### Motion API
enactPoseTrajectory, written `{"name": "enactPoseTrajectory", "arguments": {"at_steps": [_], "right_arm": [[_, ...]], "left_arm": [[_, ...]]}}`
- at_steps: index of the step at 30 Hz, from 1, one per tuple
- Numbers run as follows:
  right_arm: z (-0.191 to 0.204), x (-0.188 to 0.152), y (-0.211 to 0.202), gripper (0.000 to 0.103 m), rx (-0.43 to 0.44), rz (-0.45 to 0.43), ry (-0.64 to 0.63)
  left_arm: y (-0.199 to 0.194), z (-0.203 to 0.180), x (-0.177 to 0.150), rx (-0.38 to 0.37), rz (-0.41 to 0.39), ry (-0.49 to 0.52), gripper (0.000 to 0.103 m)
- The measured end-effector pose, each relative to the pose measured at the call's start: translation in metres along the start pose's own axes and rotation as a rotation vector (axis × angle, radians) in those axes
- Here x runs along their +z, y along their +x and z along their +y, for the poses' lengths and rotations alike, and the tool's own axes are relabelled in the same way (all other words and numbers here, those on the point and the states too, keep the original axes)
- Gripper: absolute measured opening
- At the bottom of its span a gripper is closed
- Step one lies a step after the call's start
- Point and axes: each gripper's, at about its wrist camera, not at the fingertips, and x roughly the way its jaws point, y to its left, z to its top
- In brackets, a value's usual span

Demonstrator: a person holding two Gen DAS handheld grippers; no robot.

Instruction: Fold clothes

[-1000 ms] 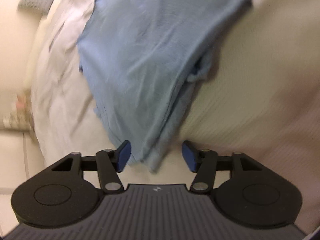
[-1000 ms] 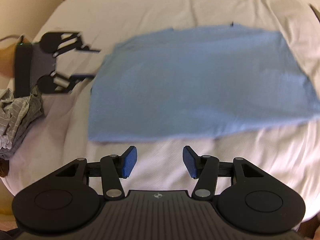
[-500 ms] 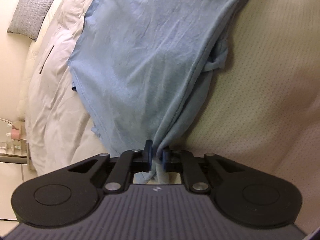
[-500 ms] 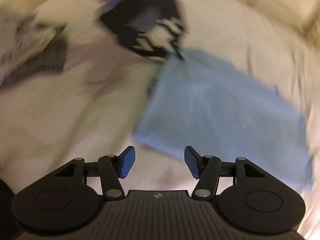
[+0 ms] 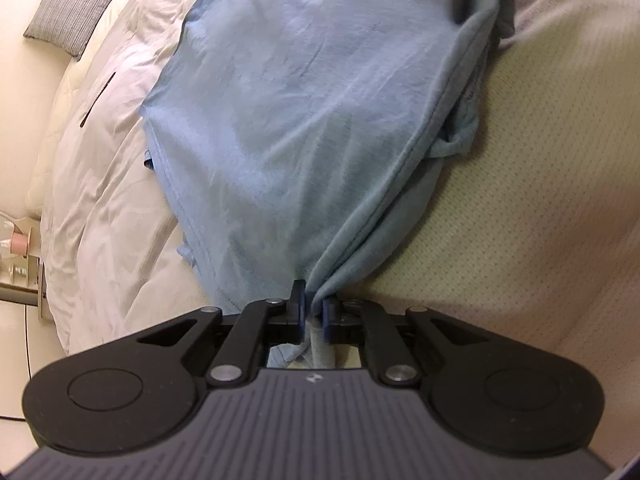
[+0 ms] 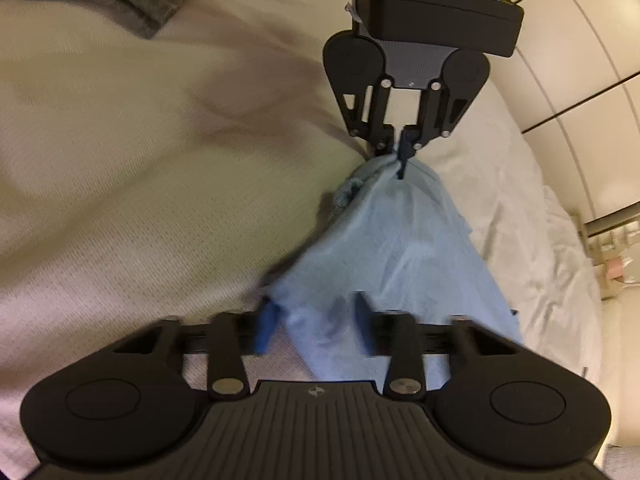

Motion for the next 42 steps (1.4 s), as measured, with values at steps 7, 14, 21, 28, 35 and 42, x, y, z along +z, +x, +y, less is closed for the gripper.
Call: {"name": "enactPoseTrajectory", "arguments": {"at_steps": [7, 14, 21, 28, 35, 42], "right_arm": [[-0.048, 0.005, -0.033, 0.001, 0.066, -0.050, 0.228], [-0.121, -0.014, -0.073, 0.001, 0.050, -0.096, 0.467], [-0.215, -0.079, -0.094, 0.000, 0.070, -0.125, 0.845], [-0.306, -0.205, -0.063, 0.000, 0.147, -0.128, 1.237], [-0.343, -0.321, -0.006, 0.001, 0.239, -0.069, 1.526], [-0.346, -0.368, 0.025, 0.000, 0.299, -0.011, 1.616]], "left_arm": [[-0.025, 0.025, 0.005, -0.001, 0.005, -0.019, 0.004], [-0.043, 0.092, 0.036, 0.004, 0.008, 0.045, 0.004], [-0.013, 0.179, 0.104, -0.029, 0.042, 0.192, 0.004], [0.076, 0.254, 0.184, -0.123, 0.071, 0.246, 0.004], [0.191, 0.282, 0.239, -0.266, 0.087, 0.251, 0.004], [0.235, 0.289, 0.258, -0.329, 0.078, 0.268, 0.004]]}}
